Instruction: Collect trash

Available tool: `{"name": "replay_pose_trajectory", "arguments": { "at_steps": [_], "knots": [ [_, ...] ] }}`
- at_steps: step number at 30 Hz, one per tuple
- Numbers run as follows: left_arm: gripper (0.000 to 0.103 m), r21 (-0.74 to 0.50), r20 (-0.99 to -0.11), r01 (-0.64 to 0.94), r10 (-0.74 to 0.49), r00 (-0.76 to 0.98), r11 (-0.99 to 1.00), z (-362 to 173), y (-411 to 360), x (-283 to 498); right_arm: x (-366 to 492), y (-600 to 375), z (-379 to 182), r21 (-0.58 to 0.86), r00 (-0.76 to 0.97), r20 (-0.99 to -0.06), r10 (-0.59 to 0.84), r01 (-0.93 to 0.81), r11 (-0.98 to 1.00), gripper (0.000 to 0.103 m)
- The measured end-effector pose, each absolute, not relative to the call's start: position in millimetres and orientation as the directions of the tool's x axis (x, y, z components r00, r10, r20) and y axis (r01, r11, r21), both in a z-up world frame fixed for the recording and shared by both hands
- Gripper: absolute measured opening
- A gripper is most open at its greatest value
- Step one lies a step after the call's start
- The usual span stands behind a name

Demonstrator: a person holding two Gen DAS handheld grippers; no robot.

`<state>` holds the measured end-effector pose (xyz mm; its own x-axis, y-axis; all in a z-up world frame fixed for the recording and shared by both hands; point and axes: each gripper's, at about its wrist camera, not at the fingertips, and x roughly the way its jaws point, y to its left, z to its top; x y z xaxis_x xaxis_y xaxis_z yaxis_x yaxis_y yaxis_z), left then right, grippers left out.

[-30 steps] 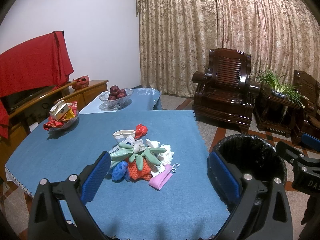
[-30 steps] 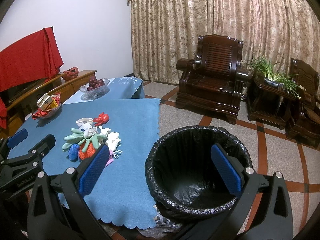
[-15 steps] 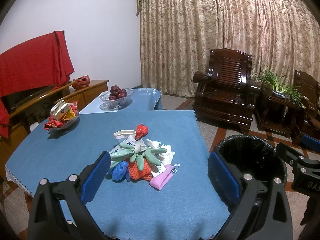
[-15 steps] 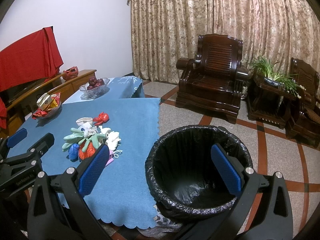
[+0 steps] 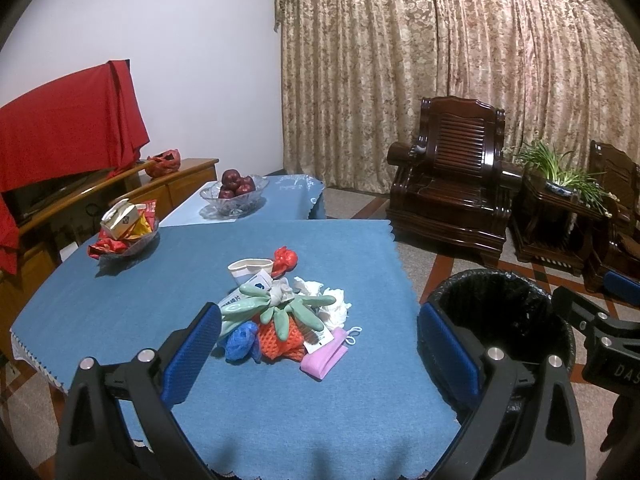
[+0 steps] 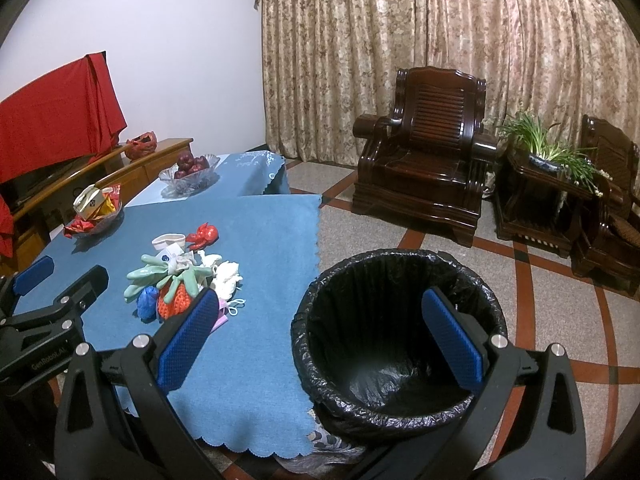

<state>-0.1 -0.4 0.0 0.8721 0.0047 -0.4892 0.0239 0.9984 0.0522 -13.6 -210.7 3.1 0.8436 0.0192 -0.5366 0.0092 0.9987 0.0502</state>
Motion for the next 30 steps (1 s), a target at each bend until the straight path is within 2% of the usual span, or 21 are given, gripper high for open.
{"name": "replay_pose_trajectory", "arguments": {
  "at_steps": [15, 25, 30],
  "knots": [
    [0.097, 0.048, -0.499, 0.011, 0.015, 0.867, 0.999, -9.6, 15.6, 6.0, -2.4, -199.3, -10.5, 0.052, 0.838, -0.545, 0.034, -0.007, 0.999, 0.098],
    [0.097, 0.081, -0.494, -0.093, 0.121, 0.861, 0.992, -43.2, 69.4, 19.6, 27.7, -162.5, -37.4, 0.057, 0.819, -0.562, 0.116, -0.101, 0.993, 0.098],
    [0.097, 0.090, -0.514, -0.119, 0.148, 0.845, 0.989, -71.3, 98.6, 33.4, 55.5, -131.3, -68.6, 0.061, 0.794, -0.582, 0.177, -0.175, 0.983, 0.098]
  ]
}}
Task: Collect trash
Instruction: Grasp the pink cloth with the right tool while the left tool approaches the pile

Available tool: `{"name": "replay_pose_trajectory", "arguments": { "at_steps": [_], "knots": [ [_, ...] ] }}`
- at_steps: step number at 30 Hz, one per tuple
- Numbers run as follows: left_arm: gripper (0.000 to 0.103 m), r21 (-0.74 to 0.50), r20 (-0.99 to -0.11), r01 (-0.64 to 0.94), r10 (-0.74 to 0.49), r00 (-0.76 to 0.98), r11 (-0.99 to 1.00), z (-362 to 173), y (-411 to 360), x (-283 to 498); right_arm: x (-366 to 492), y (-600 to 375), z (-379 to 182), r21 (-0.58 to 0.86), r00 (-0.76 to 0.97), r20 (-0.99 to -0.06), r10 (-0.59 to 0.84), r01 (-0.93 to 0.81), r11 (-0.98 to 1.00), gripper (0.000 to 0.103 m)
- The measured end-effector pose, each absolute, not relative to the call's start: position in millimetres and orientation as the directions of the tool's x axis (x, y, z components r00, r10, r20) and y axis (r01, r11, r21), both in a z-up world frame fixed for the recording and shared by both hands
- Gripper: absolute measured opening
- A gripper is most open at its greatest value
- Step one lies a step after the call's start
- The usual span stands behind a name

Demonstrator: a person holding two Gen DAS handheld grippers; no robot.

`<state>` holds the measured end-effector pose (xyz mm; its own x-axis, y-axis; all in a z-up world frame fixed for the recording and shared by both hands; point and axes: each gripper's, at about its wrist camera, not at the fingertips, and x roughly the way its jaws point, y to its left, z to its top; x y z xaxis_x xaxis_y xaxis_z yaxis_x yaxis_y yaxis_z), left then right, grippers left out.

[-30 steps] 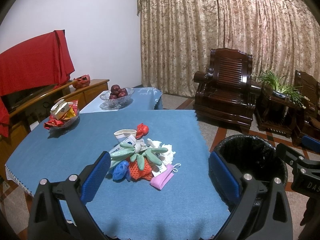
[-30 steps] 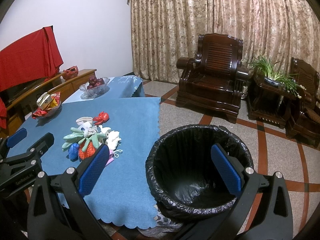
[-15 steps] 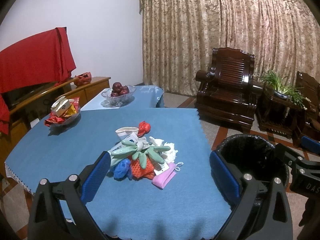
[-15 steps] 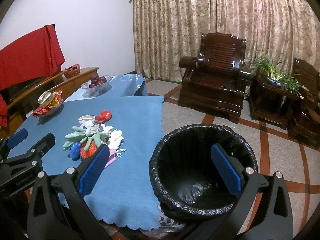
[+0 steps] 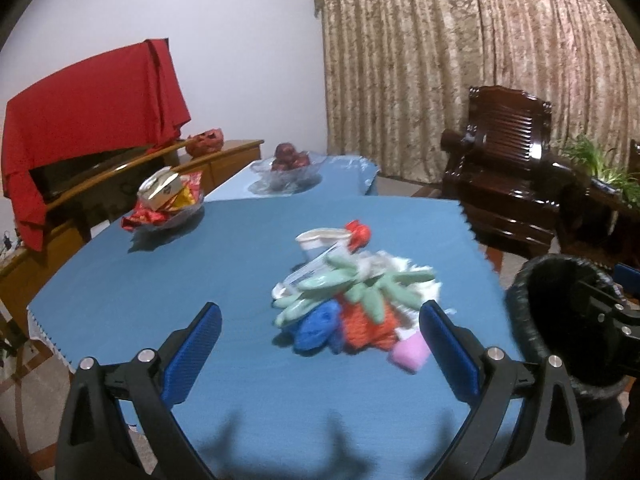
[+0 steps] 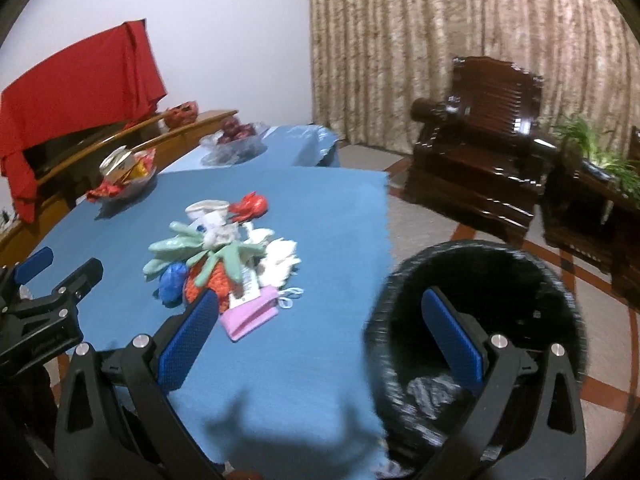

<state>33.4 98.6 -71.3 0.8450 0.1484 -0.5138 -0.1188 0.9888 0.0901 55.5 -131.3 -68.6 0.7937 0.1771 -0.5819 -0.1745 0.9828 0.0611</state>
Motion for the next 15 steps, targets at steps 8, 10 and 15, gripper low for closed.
{"name": "replay_pose_trajectory", "arguments": {
  "at_steps": [8, 10, 15],
  "knots": [
    [0.097, 0.073, -0.559, -0.166, 0.178, 0.810, 0.983, -110.1, 134.8, 56.2, 106.0, -90.9, -131.0, 0.081, 0.727, -0.649, 0.222, -0.224, 0.971, 0.098],
    [0.097, 0.062, -0.580, -0.174, 0.177, 0.795, 0.983, -119.1, 140.4, 61.8, 115.6, -80.6, -148.3, 0.078, 0.702, -0.676, 0.224, -0.234, 0.969, 0.096],
    [0.097, 0.060, -0.606, -0.187, 0.184, 0.774, 0.981, -136.1, 151.4, 71.2, 133.0, -57.5, -177.0, 0.056, 0.663, -0.716, 0.217, -0.255, 0.965, 0.092]
  ]
}}
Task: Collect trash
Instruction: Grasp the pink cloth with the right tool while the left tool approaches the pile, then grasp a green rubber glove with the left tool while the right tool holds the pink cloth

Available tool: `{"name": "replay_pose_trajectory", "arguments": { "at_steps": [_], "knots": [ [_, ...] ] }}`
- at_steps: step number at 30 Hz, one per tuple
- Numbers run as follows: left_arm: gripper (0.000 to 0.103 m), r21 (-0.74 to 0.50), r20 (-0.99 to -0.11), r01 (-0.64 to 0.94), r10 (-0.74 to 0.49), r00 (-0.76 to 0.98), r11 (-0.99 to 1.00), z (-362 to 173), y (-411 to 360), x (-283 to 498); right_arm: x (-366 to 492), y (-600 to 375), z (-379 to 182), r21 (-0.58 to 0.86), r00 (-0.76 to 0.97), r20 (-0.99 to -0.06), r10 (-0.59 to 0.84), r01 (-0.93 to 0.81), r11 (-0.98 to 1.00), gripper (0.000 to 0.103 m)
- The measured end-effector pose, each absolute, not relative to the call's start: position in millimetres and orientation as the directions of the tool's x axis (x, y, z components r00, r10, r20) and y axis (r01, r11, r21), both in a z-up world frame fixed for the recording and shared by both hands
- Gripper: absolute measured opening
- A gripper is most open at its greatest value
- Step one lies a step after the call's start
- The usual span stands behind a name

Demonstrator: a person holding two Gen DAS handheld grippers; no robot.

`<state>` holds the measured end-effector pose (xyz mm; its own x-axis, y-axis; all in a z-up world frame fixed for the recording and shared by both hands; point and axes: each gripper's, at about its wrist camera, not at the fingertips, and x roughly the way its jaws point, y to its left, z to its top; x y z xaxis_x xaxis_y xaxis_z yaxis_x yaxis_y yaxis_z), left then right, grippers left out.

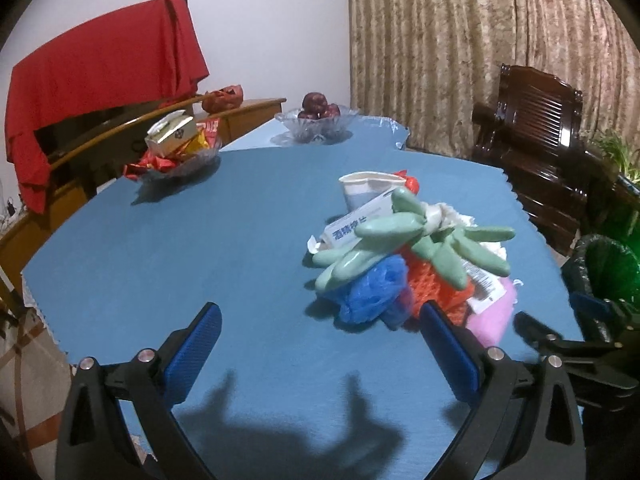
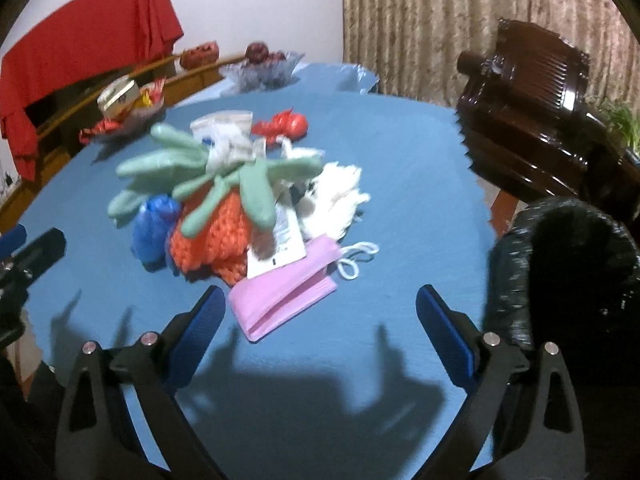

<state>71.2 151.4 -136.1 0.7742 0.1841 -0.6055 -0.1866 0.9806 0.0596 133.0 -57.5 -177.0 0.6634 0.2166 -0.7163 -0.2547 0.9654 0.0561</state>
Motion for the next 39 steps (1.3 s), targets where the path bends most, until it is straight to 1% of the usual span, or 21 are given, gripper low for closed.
{"name": "replay_pose_trajectory", "arguments": {
  "at_steps": [2, 4, 5, 6, 8, 10, 11, 12, 13, 15, 16, 18, 20, 26, 30, 34, 39],
  "knots": [
    [0.097, 0.063, -0.613, -0.187, 0.186, 0.768, 0.980, -141.2, 152.6, 74.8, 139.5, -50.7, -185.4, 0.055, 0.650, -0.729, 0.215, -0.257, 0.965, 0.089],
    [0.097, 0.059, -0.624, -0.190, 0.185, 0.759, 0.980, -144.2, 155.0, 77.9, 144.9, -46.9, -191.3, 0.062, 0.634, -0.742, 0.220, -0.262, 0.963, 0.082],
    [0.097, 0.056, -0.627, -0.192, 0.185, 0.757, 0.980, -145.0, 155.7, 78.4, 148.3, -43.7, -195.2, 0.059, 0.624, -0.751, 0.216, -0.262, 0.963, 0.082],
    [0.097, 0.054, -0.631, -0.194, 0.184, 0.754, 0.980, -145.9, 157.0, 79.1, 150.9, -41.7, -198.2, 0.056, 0.617, -0.757, 0.213, -0.264, 0.963, 0.079],
    [0.097, 0.057, -0.634, -0.192, 0.184, 0.751, 0.980, -146.7, 157.5, 80.3, 154.8, -37.0, -205.4, 0.069, 0.591, -0.774, 0.226, -0.276, 0.959, 0.072],
    [0.096, 0.062, -0.637, -0.188, 0.184, 0.749, 0.980, -148.0, 158.0, 81.7, 156.7, -34.1, -208.7, 0.073, 0.576, -0.784, 0.232, -0.285, 0.956, 0.060],
    [0.094, 0.062, -0.640, -0.187, 0.183, 0.746, 0.980, -149.2, 158.1, 82.5, 157.2, -32.7, -209.9, 0.083, 0.569, -0.785, 0.245, -0.295, 0.952, 0.057],
    [0.093, 0.060, -0.643, -0.187, 0.181, 0.744, 0.981, -149.6, 158.2, 83.2, 157.2, -31.8, -209.8, 0.086, 0.567, -0.783, 0.254, -0.305, 0.949, 0.049],
    [0.092, 0.057, -0.648, -0.185, 0.177, 0.741, 0.981, -149.8, 158.5, 83.6, 156.4, -30.8, -209.6, 0.094, 0.562, -0.781, 0.271, -0.323, 0.942, 0.034],
    [0.089, 0.048, -0.654, -0.177, 0.165, 0.738, 0.983, -150.8, 157.8, 85.0, 154.4, -29.4, -207.9, 0.137, 0.530, -0.781, 0.330, -0.369, 0.919, 0.017],
    [0.087, 0.043, -0.657, -0.170, 0.156, 0.738, 0.985, -151.1, 156.8, 85.4, 153.6, -30.7, -206.8, 0.143, 0.528, -0.781, 0.334, -0.370, 0.918, 0.011],
    [0.084, 0.039, -0.660, -0.155, 0.142, 0.737, 0.987, -151.2, 152.1, 85.9, 152.1, -36.0, -203.4, 0.170, 0.513, -0.781, 0.357, -0.375, 0.911, 0.008],
    [0.083, 0.040, -0.662, -0.136, 0.128, 0.738, 0.990, -150.7, 144.7, 86.8, 147.2, -45.0, -196.9, 0.176, 0.518, -0.776, 0.359, -0.369, 0.913, 0.007],
    [0.075, 0.027, -0.672, -0.095, 0.089, 0.736, 0.995, -151.3, 129.4, 91.7, 135.8, -77.0, -174.3, 0.141, 0.578, -0.749, 0.323, -0.338, 0.931, 0.007],
    [0.073, 0.042, -0.657, -0.092, 0.097, 0.748, 0.995, -145.4, 120.4, 101.2, 136.1, -95.5, -158.5, 0.125, 0.619, -0.726, 0.300, -0.310, 0.943, 0.007],
    [0.064, 0.030, -0.638, -0.106, 0.101, 0.763, 0.994, -138.7, 122.5, 122.7, 140.8, -104.0, -150.0, 0.110, 0.647, -0.707, 0.285, -0.297, 0.948, 0.007],
    [0.063, 0.033, -0.607, -0.114, 0.111, 0.787, 0.993, -132.6, 128.5, 152.6, 146.7, -103.4, -147.7, 0.096, 0.651, -0.705, 0.281, -0.305, 0.947, 0.007]
  ]
}}
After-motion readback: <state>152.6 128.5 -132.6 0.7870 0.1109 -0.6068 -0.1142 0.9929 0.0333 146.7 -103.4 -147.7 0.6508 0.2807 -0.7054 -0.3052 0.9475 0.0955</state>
